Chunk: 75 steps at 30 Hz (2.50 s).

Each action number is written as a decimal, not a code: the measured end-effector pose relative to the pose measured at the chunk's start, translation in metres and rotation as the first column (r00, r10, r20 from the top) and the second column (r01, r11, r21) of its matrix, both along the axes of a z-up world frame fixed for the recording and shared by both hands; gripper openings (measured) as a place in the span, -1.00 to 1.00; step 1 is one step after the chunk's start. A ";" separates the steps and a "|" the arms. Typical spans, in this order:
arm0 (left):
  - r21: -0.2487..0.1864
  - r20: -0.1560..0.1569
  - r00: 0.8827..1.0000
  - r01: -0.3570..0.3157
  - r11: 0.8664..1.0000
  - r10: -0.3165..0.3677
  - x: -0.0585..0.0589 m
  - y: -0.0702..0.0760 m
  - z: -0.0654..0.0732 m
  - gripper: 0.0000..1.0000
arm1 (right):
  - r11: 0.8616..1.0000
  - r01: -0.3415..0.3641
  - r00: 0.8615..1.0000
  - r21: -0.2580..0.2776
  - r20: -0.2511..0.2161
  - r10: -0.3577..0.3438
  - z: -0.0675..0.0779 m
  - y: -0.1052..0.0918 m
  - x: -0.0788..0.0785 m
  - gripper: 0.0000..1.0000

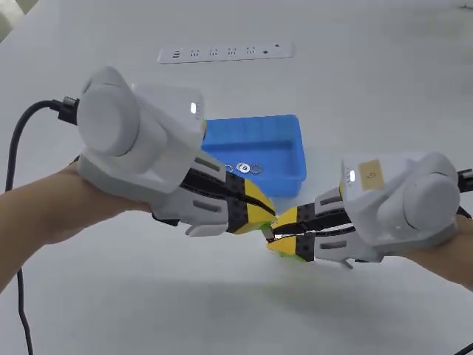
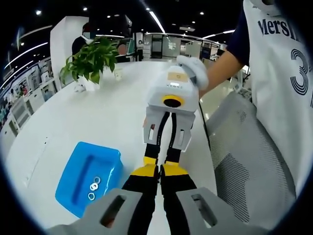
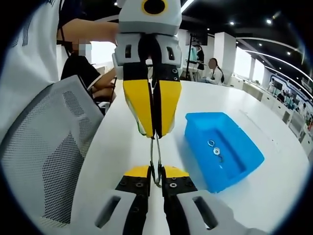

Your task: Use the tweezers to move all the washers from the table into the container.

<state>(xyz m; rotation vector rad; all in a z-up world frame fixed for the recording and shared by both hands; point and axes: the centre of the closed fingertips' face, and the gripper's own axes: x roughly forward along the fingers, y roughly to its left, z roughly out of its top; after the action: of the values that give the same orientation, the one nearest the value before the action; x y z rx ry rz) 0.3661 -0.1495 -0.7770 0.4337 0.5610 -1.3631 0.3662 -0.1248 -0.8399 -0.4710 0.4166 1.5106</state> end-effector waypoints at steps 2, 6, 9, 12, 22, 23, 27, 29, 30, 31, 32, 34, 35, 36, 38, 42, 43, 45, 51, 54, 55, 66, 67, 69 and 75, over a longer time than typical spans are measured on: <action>-0.002 0.012 1.000 0.008 1.000 -0.007 0.000 0.001 0.008 -0.88 | 1.000 0.000 1.000 0.005 0.006 0.000 0.004 0.002 0.000 -0.81; -0.004 0.028 1.000 0.011 1.000 -0.011 0.002 0.005 0.018 -0.88 | 1.000 -0.007 1.000 0.016 0.029 0.007 0.019 0.009 0.004 -0.81; -0.010 0.052 0.999 0.004 1.000 -0.003 0.008 0.011 0.028 -0.88 | 1.000 0.000 0.999 0.023 0.046 -0.001 0.028 0.013 0.011 -0.81; -0.016 0.070 0.998 -0.003 1.000 0.005 0.014 0.014 0.039 -0.88 | 0.999 -0.002 0.998 0.038 0.062 0.000 0.039 0.017 0.018 -0.81; 0.003 0.143 0.990 0.009 1.000 -0.009 0.051 0.025 0.061 -0.88 | 0.997 0.011 0.993 0.074 0.120 -0.020 0.061 0.034 0.058 -0.81; 0.006 0.148 0.989 0.011 1.000 -0.012 0.056 0.027 0.062 -0.88 | 0.997 0.013 0.992 0.078 0.125 -0.022 0.063 0.036 0.064 -0.81; 0.013 0.151 0.988 0.013 1.000 -0.015 0.077 0.031 0.056 -0.88 | 0.996 0.025 0.991 0.080 0.132 -0.036 0.061 0.040 0.079 -0.81; 0.022 0.154 0.988 0.019 1.000 -0.022 0.081 0.031 0.054 -0.88 | 0.996 0.033 0.990 0.079 0.131 -0.043 0.057 0.041 0.086 -0.81; 0.027 0.155 0.988 0.023 0.999 -0.027 0.083 0.031 0.052 -0.88 | 0.996 0.035 0.990 0.077 0.133 -0.045 0.055 0.043 0.090 -0.81; 0.032 0.153 0.988 0.026 0.999 -0.031 0.086 0.030 0.049 -0.88 | 0.997 0.034 0.990 0.073 0.135 -0.044 0.053 0.043 0.092 -0.81; 0.038 0.152 0.988 0.028 0.999 -0.033 0.089 0.030 0.047 -0.88 | 0.997 0.034 0.990 0.069 0.135 -0.044 0.051 0.044 0.094 -0.81; 0.045 0.143 0.989 0.030 0.999 -0.036 0.094 0.032 0.040 -0.88 | 0.997 0.036 0.990 0.063 0.131 -0.044 0.044 0.045 0.099 -0.81; 0.049 0.138 0.990 0.025 0.998 -0.032 0.097 0.034 0.037 -0.88 | 0.997 0.036 0.991 0.062 0.125 -0.044 0.040 0.045 0.102 -0.81; 0.049 0.131 0.991 0.013 0.999 -0.019 0.102 0.037 0.034 -0.88 | 0.997 0.043 0.992 0.063 0.115 -0.050 0.037 0.045 0.105 -0.81; 0.045 0.116 0.993 0.005 0.999 -0.010 0.106 0.039 0.028 -0.88 | 0.997 0.051 0.992 0.057 0.110 -0.057 0.032 0.044 0.109 -0.81; 0.051 0.090 0.996 0.000 0.999 -0.004 0.112 0.042 0.013 -0.88 | 0.998 0.046 0.995 0.036 0.088 -0.049 0.017 0.046 0.114 -0.81; 0.055 0.077 0.997 -0.001 0.999 -0.004 0.112 0.043 0.009 -0.88 | 0.999 0.041 0.996 0.029 0.082 -0.044 0.012 0.047 0.113 -0.81; 0.052 0.068 0.998 -0.007 0.999 0.004 0.112 0.044 0.004 -0.88 | 0.999 0.037 0.996 0.015 0.076 -0.038 0.006 0.048 0.114 -0.81; 0.052 0.050 0.999 -0.014 0.999 0.011 0.114 0.046 -0.004 -0.88 | 0.999 0.039 0.997 -0.004 0.069 -0.039 -0.001 0.049 0.116 -0.81; 0.052 0.047 0.999 -0.010 0.999 0.008 0.114 0.046 -0.004 -0.88 | 0.999 0.053 0.997 -0.004 0.054 -0.052 -0.002 0.049 0.116 -0.80; 0.051 0.050 0.999 -0.008 0.999 0.005 0.114 0.046 -0.003 -0.88 | 0.998 0.059 0.997 -0.004 0.055 -0.059 -0.001 0.048 0.117 -0.79; 0.033 0.092 0.996 0.011 0.999 -0.014 0.103 0.037 0.018 -0.88 | 0.998 0.064 0.994 0.015 0.090 -0.065 0.019 0.040 0.109 -0.80; 0.033 0.095 0.995 0.012 0.999 -0.015 0.101 0.036 0.020 -0.88 | 0.998 0.063 0.993 0.016 0.094 -0.065 0.022 0.039 0.108 -0.80; 0.033 0.104 0.994 0.018 0.999 -0.021 0.097 0.033 0.026 -0.88 | 0.998 0.063 0.993 0.020 0.101 -0.065 0.027 0.037 0.104 -0.80; 0.028 0.154 0.986 0.057 0.998 -0.061 0.079 0.020 0.049 -0.89 | 0.996 0.072 0.989 0.049 0.124 -0.078 0.050 0.028 0.090 -0.80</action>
<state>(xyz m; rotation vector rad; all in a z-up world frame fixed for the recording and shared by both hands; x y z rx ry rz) 0.4449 -0.1293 -0.7278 0.5742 0.4394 -1.3665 0.4559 -0.0963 -0.7904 -0.5069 0.2985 1.4066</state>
